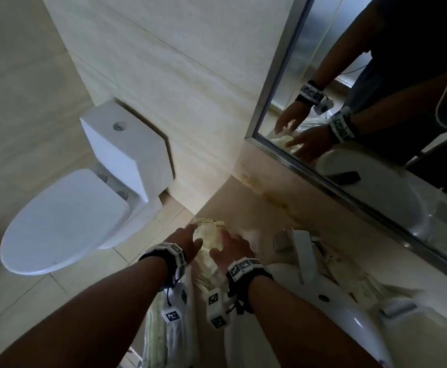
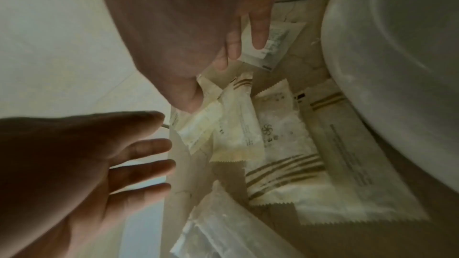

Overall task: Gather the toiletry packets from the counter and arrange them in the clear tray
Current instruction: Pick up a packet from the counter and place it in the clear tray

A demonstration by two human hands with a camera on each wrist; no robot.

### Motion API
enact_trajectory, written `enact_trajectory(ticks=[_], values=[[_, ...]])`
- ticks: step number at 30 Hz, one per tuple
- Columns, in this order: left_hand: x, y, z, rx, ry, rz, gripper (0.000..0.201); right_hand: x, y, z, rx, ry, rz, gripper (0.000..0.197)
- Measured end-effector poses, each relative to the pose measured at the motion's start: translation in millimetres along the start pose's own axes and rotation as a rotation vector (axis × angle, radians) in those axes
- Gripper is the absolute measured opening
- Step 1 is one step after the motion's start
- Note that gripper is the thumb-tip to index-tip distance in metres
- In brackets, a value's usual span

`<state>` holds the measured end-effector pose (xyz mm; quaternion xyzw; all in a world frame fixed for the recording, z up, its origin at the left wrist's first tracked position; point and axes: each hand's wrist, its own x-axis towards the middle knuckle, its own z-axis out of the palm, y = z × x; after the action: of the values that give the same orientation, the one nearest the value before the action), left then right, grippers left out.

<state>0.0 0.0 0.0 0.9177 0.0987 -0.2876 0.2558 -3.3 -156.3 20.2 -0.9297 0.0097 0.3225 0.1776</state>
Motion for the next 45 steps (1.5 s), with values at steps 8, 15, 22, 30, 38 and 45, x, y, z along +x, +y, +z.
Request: enact_trajectory(ticks=[8,15,22,30,38,45], values=[[25.7,0.8,5.7,-0.009,-0.044,0.005,0.060,27.9,-1.5,1.1,0.005,-0.125,0.028,0.063],[43.3,12.0,11.9,0.003,-0.059,0.012,0.056,45.0,-2.2,3.3,0.216,-0.110,-0.017,0.061],[41.7,16.8,16.6,-0.017,-0.052,0.032,0.058,47.2,5.0,10.9,0.281,0.010,-0.045,0.043],[19.9,27.8,13.5,-0.130,-0.131,0.183,0.058,45.0,5.3,7.7,0.485,0.091,0.057,0.034],[4.1,37.4,9.2,-0.169,-0.172,0.211,0.090,27.5,5.5,-6.1,0.869,0.118,0.186,0.040],[-10.1,44.5,16.7,-0.099,-0.029,0.177,0.062,5.0,13.5,-6.5,1.034,0.073,0.156,0.047]])
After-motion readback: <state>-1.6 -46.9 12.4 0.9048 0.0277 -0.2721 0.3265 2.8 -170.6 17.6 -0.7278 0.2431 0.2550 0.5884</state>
